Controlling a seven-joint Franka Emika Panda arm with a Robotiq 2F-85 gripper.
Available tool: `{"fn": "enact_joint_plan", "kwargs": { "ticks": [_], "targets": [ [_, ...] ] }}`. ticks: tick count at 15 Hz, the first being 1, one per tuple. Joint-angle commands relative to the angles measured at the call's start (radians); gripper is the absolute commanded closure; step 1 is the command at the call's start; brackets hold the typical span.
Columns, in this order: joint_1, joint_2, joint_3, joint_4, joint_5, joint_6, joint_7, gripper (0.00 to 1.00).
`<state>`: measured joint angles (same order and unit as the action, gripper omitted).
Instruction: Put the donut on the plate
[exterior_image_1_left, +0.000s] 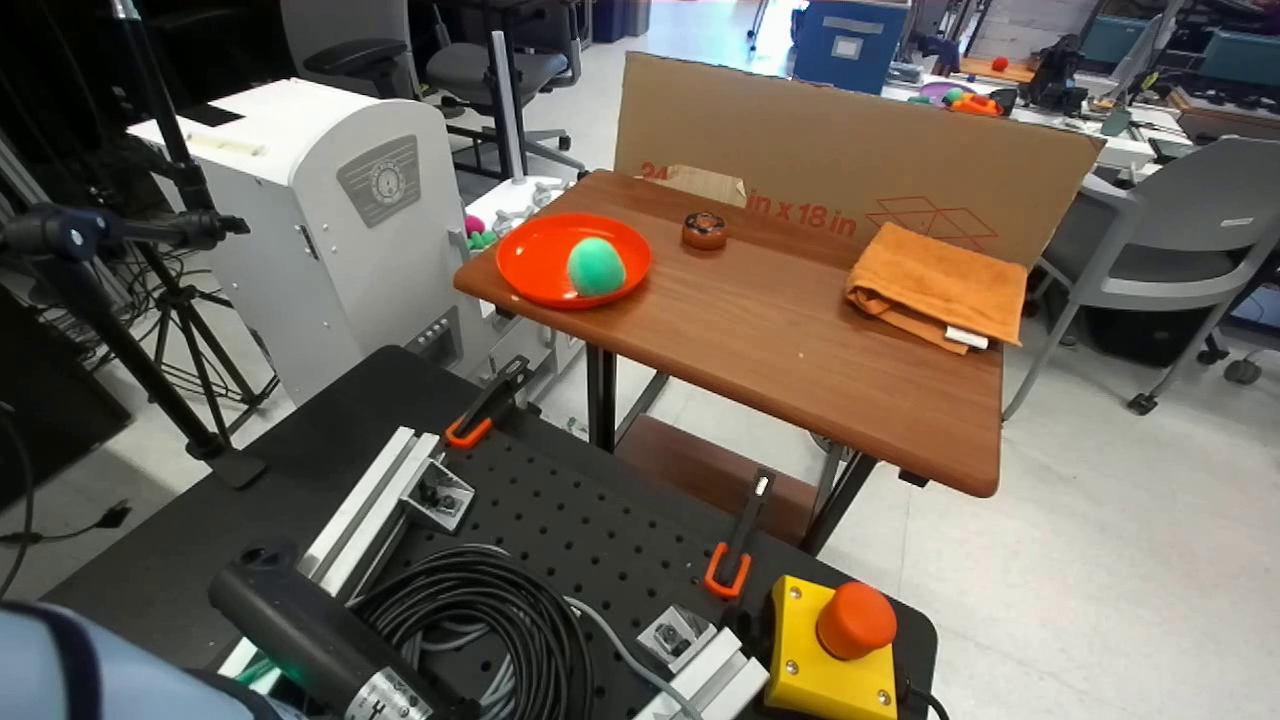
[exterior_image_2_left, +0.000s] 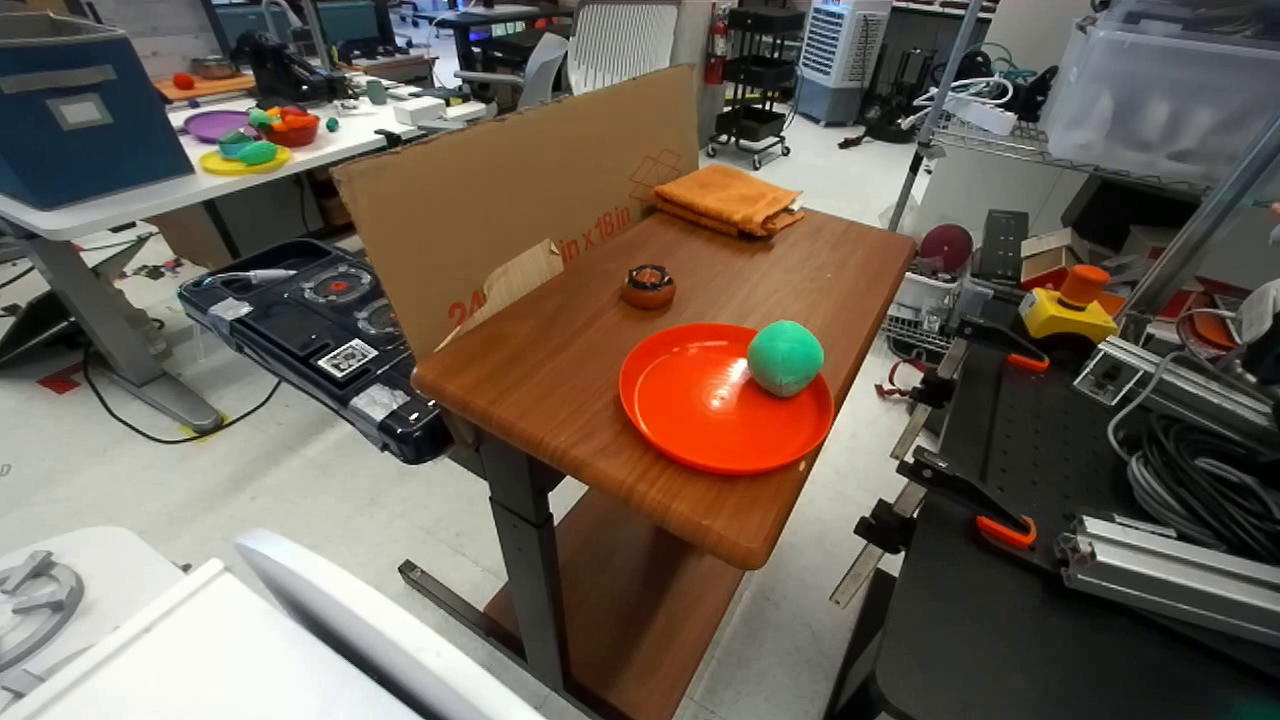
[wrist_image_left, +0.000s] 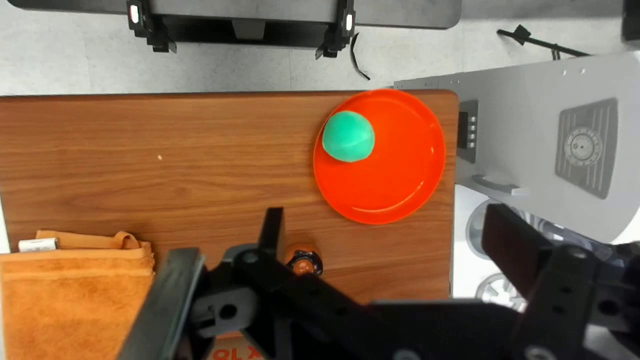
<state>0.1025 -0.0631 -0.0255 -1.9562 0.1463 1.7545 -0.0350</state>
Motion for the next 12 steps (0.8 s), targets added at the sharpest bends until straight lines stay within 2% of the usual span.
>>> {"fn": "enact_joint_plan", "kwargs": {
  "ticks": [1, 5, 9, 12],
  "targets": [
    [-0.023, 0.263, 0.027, 0.239, -0.023, -0.025, 0.067, 0.00],
    [-0.007, 0.483, 0.029, 0.406, -0.086, -0.032, 0.138, 0.00],
    [0.022, 0.636, 0.023, 0.493, -0.181, -0.004, 0.184, 0.00],
    [0.031, 0.717, 0.029, 0.535, -0.187, 0.027, 0.198, 0.00]
  ]
}}
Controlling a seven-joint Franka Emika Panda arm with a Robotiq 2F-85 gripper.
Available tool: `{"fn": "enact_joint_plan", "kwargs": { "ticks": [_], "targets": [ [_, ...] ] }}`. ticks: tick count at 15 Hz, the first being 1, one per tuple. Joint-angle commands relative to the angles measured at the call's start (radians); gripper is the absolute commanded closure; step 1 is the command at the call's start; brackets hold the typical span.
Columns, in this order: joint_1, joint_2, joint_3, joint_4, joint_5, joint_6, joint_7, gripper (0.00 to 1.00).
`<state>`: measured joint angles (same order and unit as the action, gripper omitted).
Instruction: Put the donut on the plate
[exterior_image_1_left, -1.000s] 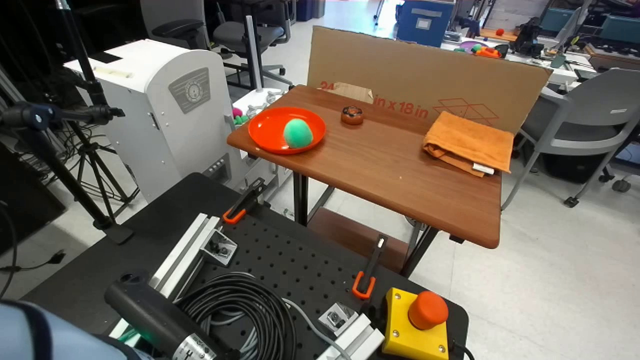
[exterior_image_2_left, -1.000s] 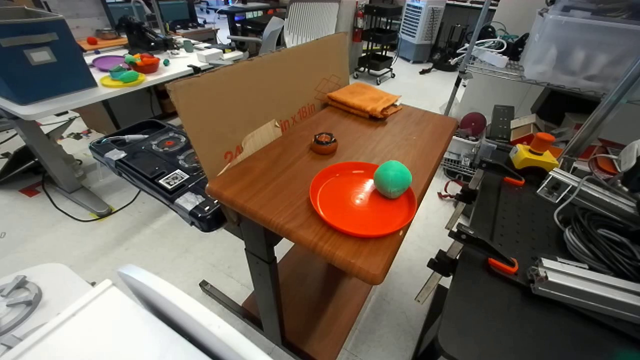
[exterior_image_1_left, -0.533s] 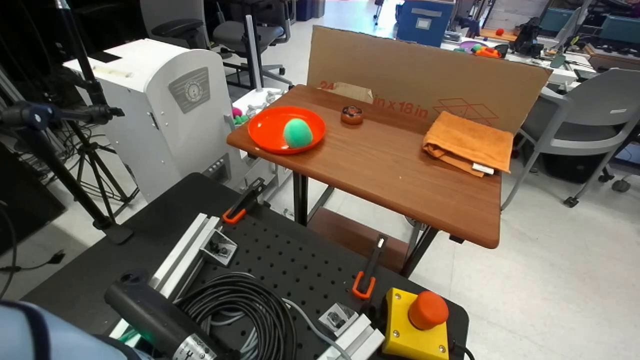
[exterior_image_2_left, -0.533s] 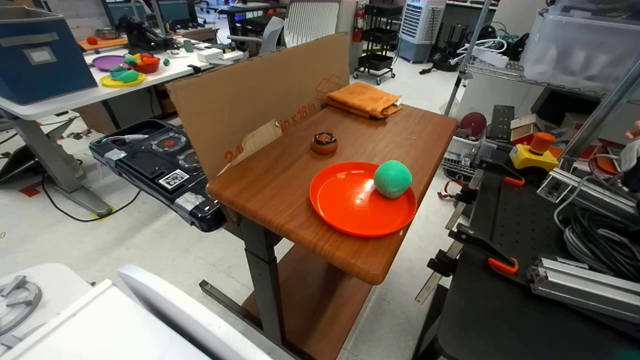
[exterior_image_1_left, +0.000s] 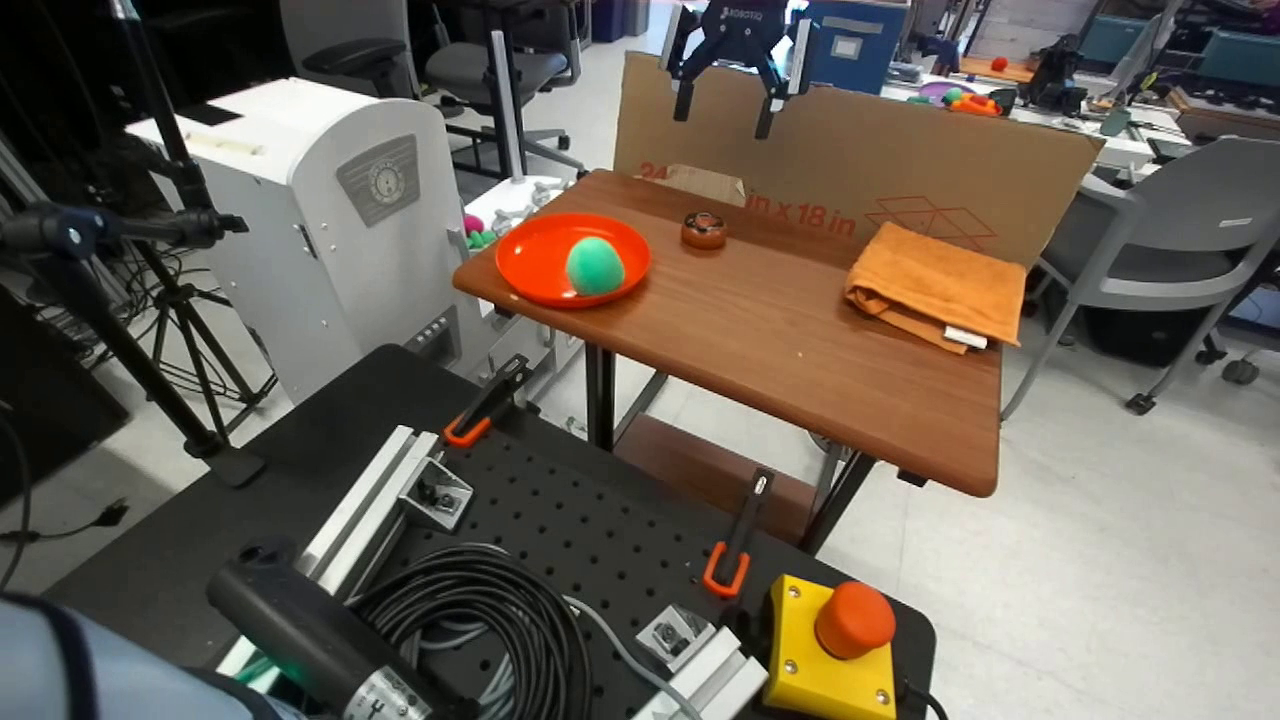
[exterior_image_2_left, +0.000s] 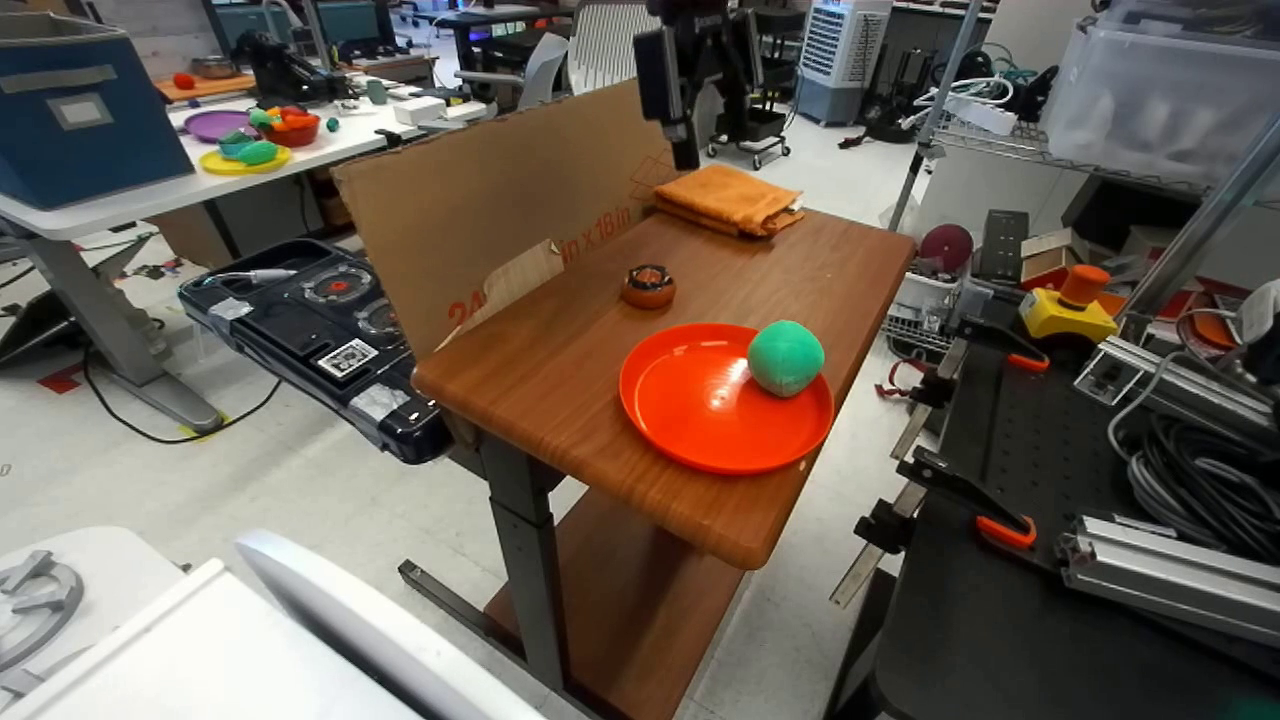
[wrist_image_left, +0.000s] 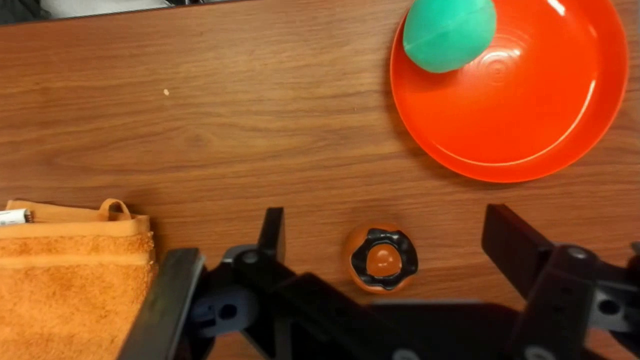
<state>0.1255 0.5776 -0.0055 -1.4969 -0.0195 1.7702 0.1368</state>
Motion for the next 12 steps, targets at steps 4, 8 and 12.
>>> {"fn": "enact_joint_plan", "kwargs": {
  "ticks": [4, 8, 12],
  "targets": [
    [0.014, 0.148, 0.018, 0.109, -0.004, 0.104, 0.023, 0.00],
    [0.025, 0.216, 0.011, 0.151, -0.020, 0.164, 0.033, 0.00],
    [0.033, 0.271, 0.003, 0.185, -0.030, 0.164, 0.041, 0.00]
  ]
}}
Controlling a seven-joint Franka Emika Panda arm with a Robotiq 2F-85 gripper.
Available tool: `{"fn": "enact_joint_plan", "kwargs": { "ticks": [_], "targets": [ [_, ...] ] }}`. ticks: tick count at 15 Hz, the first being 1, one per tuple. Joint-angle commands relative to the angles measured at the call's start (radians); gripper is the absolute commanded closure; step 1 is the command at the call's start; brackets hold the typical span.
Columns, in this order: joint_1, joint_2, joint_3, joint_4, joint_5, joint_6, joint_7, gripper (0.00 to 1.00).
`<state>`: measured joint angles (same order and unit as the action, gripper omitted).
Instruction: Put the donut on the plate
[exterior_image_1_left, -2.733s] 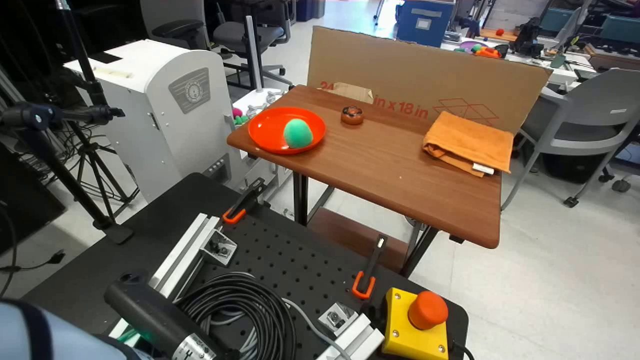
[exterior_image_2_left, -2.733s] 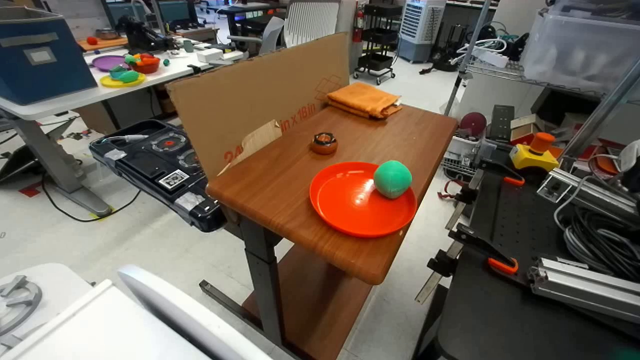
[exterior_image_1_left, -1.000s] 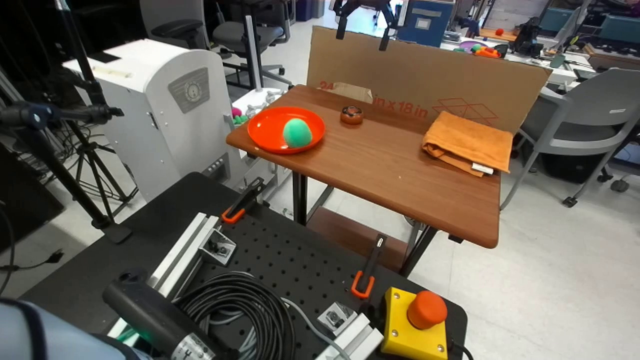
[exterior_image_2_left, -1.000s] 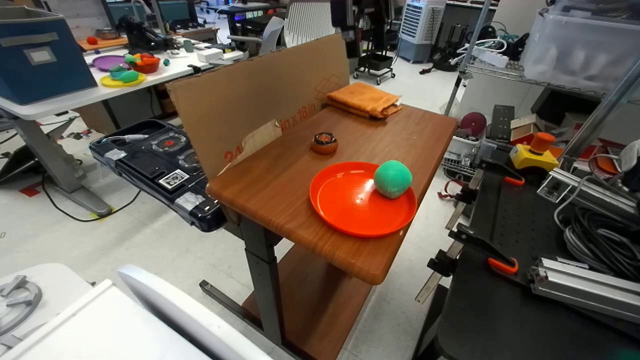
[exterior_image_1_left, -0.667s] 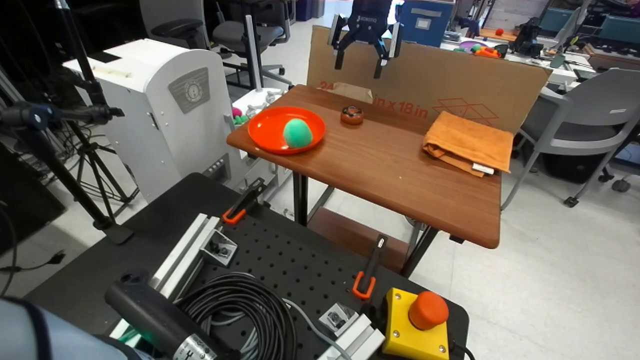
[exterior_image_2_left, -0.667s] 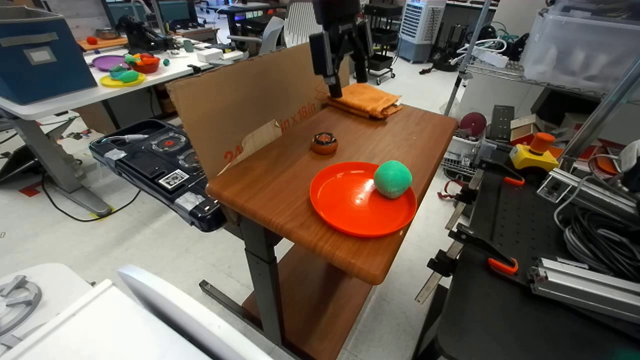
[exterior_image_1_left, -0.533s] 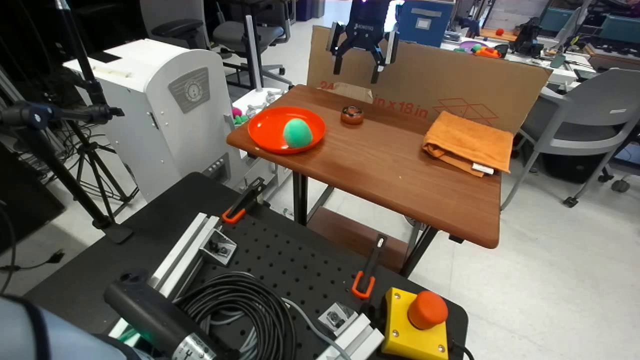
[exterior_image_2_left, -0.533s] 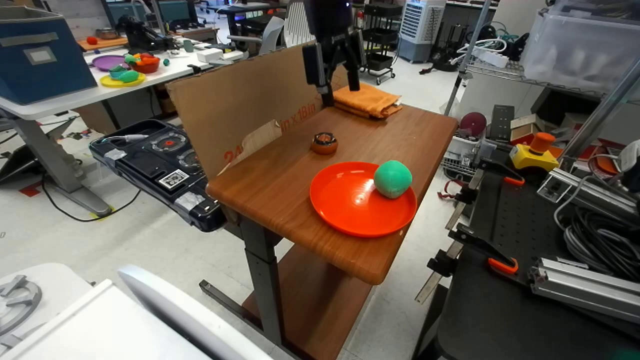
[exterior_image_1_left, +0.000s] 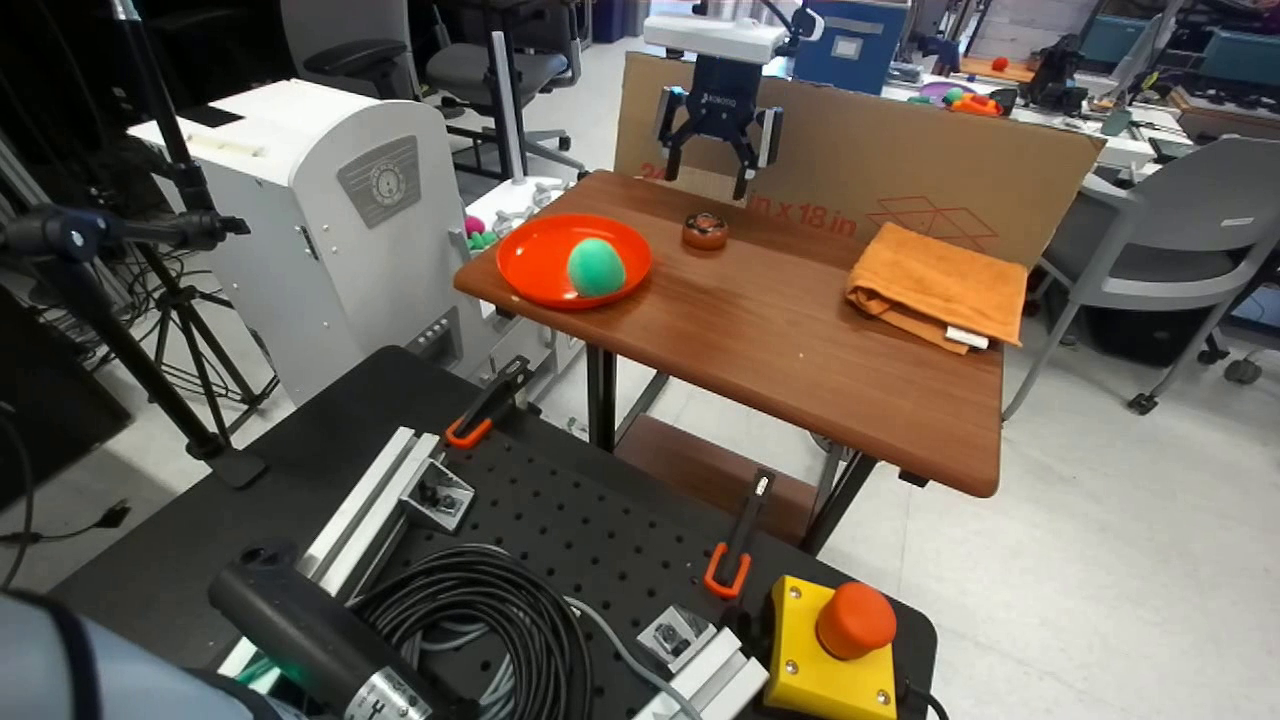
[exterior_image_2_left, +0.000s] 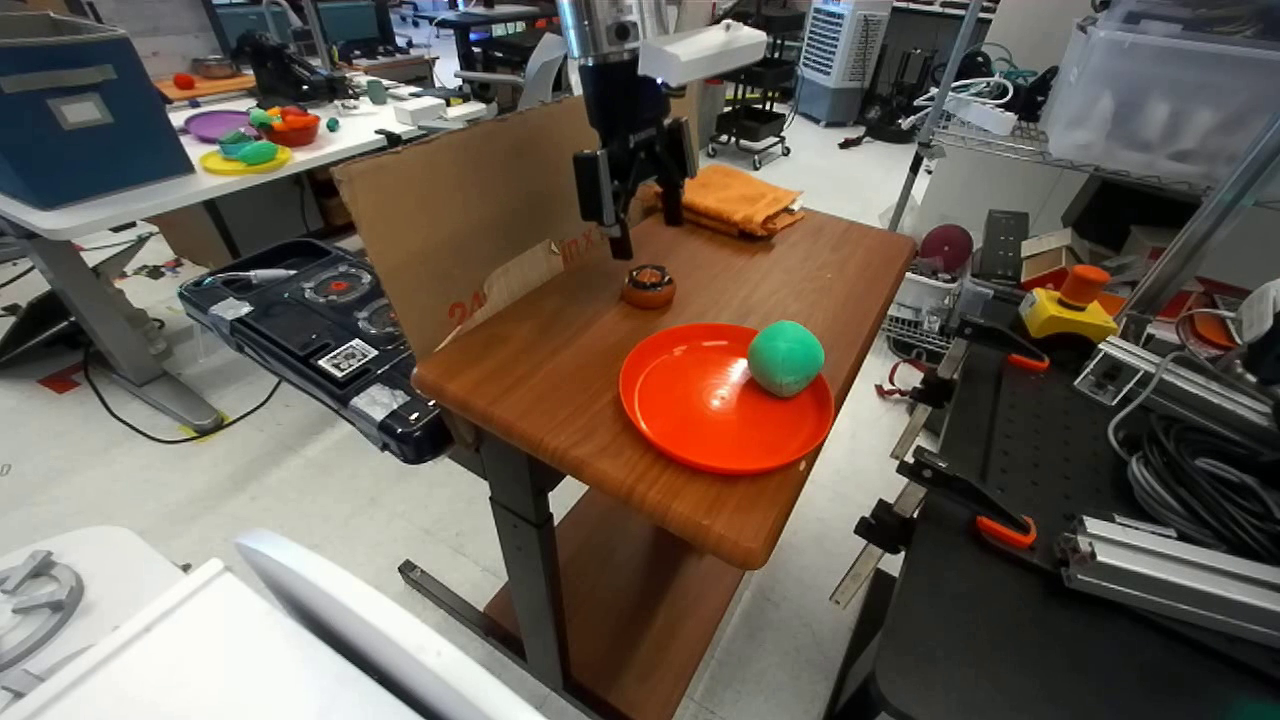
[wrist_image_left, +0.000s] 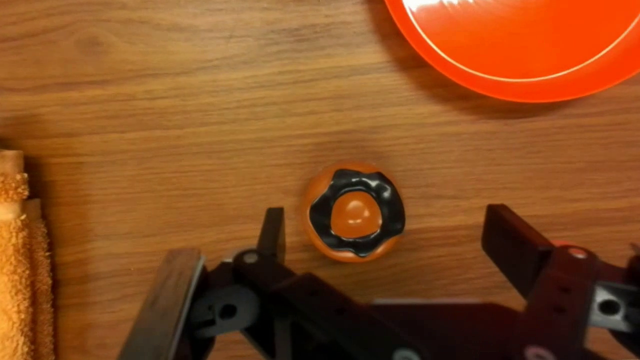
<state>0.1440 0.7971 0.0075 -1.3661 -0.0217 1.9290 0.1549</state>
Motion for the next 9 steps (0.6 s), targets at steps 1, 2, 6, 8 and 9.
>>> {"fn": "enact_joint_plan", "kwargs": {
  "ticks": [1, 2, 6, 8, 9],
  "targets": [
    [0.018, 0.065, -0.013, 0.063, -0.034, 0.004, 0.026, 0.00],
    [0.020, 0.078, -0.015, 0.070, -0.039, 0.003, 0.029, 0.00],
    [0.025, 0.122, -0.022, 0.104, -0.061, 0.000, 0.040, 0.00],
    [0.027, 0.138, -0.024, 0.116, -0.063, -0.003, 0.042, 0.13],
    [0.028, 0.143, -0.024, 0.121, -0.062, -0.007, 0.044, 0.26]
  ]
}}
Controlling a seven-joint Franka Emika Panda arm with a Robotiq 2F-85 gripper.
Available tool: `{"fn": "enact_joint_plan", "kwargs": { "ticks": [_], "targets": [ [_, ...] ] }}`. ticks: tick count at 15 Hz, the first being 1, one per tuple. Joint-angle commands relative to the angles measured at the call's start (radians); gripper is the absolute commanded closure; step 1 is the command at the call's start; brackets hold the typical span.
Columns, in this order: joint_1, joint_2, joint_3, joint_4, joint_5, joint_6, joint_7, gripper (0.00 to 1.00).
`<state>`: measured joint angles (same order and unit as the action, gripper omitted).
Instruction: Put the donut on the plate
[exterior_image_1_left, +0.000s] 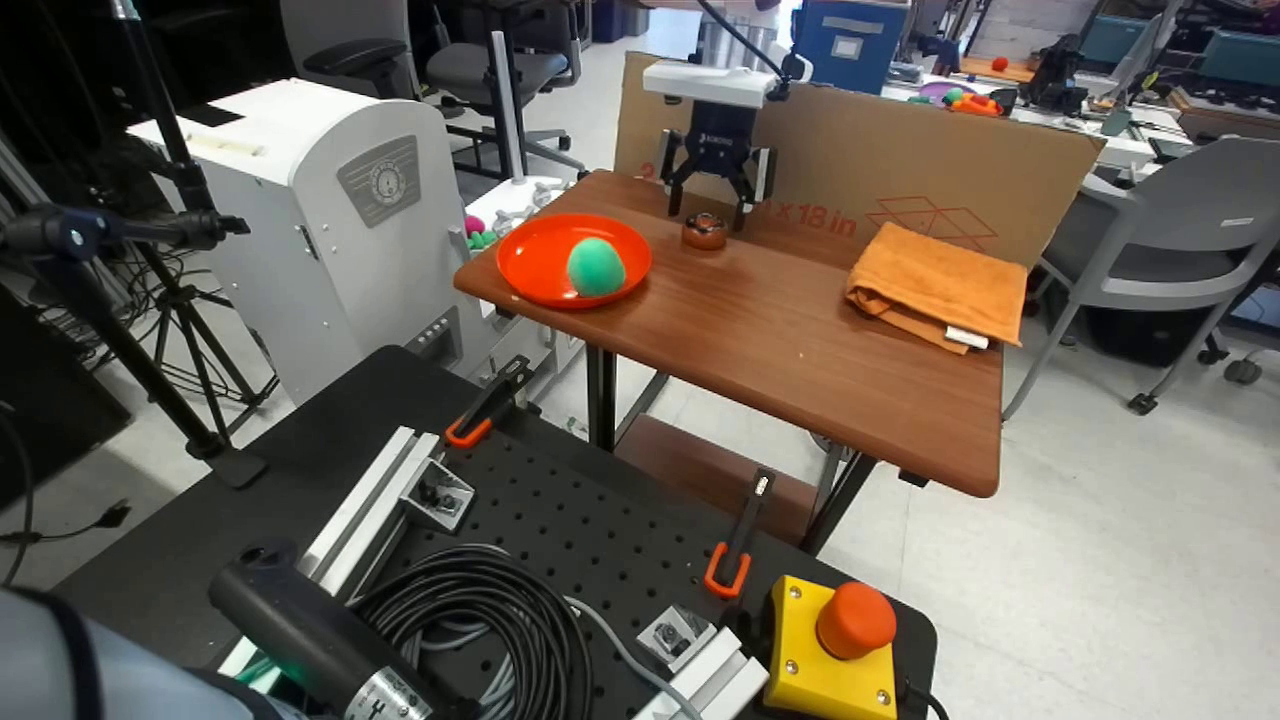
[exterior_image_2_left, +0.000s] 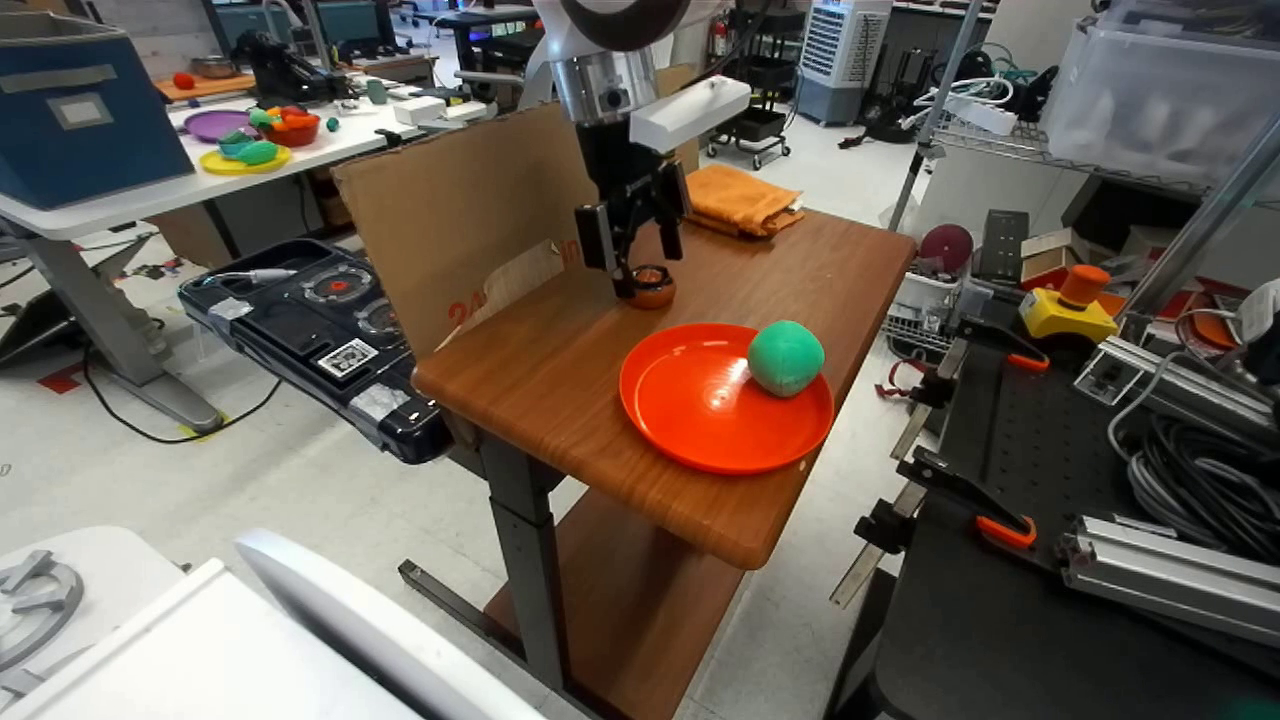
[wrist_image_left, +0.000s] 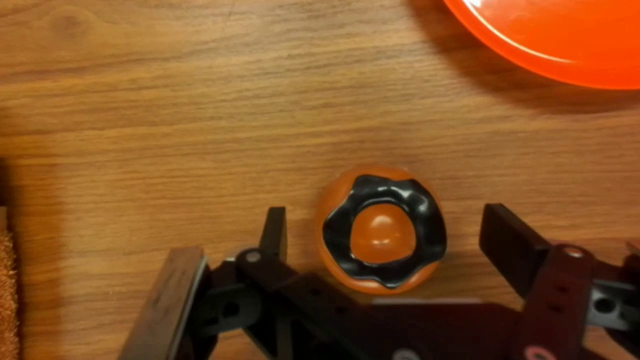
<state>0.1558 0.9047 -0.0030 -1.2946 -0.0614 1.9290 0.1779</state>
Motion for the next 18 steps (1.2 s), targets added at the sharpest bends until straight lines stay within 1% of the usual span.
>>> {"fn": "enact_joint_plan", "kwargs": {
  "ticks": [1, 4, 6, 11, 13, 15, 18],
  "targets": [
    [0.016, 0.041, -0.011, 0.053, -0.020, -0.002, 0.020, 0.35],
    [0.023, 0.048, -0.011, 0.067, -0.018, -0.013, 0.030, 0.58],
    [0.024, 0.027, -0.002, 0.050, -0.008, -0.011, 0.031, 0.58],
    [0.039, -0.126, 0.101, -0.105, 0.049, 0.017, -0.039, 0.58],
    [0.055, -0.170, 0.128, -0.160, 0.054, 0.012, -0.058, 0.58],
    [0.069, -0.204, 0.144, -0.216, 0.058, -0.005, -0.066, 0.58],
    [0.088, -0.222, 0.145, -0.292, 0.044, -0.010, -0.061, 0.58]
  ]
}}
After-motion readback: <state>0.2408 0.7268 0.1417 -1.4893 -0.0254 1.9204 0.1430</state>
